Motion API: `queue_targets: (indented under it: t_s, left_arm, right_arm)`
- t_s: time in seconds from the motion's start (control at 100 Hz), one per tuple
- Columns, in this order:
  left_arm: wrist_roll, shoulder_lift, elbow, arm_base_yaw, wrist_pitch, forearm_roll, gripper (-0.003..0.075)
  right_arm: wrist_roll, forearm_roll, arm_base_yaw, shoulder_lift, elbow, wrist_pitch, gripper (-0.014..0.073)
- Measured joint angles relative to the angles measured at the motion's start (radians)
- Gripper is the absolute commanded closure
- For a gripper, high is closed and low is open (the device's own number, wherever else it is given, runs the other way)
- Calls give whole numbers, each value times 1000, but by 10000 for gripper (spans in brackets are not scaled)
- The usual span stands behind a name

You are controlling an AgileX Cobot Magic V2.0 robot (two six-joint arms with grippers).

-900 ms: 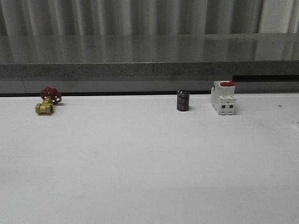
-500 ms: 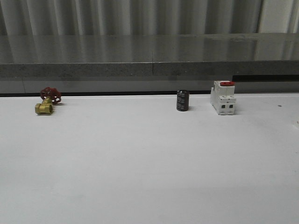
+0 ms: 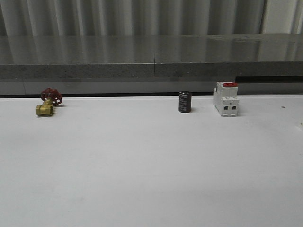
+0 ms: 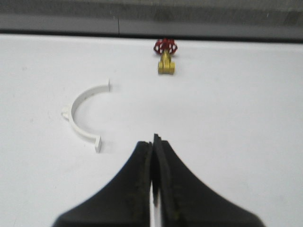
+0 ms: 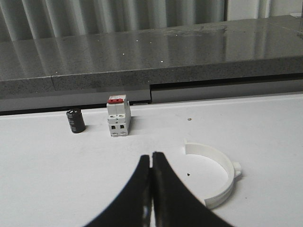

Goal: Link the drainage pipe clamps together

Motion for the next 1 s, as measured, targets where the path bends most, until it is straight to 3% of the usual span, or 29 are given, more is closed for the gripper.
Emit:
queue_targets:
  t_s: [0.15, 0.4, 0.47, 0.52, 0.62, 0.7, 1.0]
  left_arm:
    - [0, 164, -88, 0, 110, 0, 741]
    - [0, 294, -99, 0, 133, -4, 717]
    - [0, 304, -99, 0, 136, -8, 622]
    - [0, 306, -99, 0, 138, -11, 512]
    - [0, 306, -99, 0, 140, -13, 219]
    - [0, 306, -99, 0, 140, -16, 81]
    - [0, 392, -143, 14, 171, 24, 71]
  right_arm:
    - [0, 0, 0, 0, 0, 0, 661]
    - [0, 0, 0, 0, 0, 0, 661]
    - [0, 0, 0, 0, 0, 0, 661]
    - [0, 0, 0, 0, 0, 0, 661]
    - [0, 0, 0, 0, 0, 0, 661]
    - [0, 0, 0, 0, 0, 0, 661]
    - [0, 0, 0, 0, 0, 0, 661]
